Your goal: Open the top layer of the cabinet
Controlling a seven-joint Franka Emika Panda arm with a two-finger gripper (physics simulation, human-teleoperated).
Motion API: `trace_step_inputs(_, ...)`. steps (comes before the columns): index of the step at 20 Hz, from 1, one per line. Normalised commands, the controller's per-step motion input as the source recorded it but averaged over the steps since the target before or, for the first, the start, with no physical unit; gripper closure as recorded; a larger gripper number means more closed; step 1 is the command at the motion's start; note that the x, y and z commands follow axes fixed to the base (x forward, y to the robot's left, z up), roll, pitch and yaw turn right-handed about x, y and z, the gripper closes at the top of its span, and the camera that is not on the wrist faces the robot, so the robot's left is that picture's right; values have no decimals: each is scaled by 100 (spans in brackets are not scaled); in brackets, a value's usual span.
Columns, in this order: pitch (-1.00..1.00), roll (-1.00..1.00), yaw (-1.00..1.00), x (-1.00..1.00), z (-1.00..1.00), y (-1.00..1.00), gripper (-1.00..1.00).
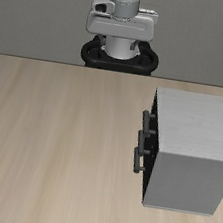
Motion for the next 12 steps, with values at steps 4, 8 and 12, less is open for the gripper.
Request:
trace_step_inputs(4,0,0,0,100,0,0,-100)
trace_step_inputs(8,0,0,0,100,0,0,-100)
trace_step_inputs(12,0,0,0,100,0,0,-100)
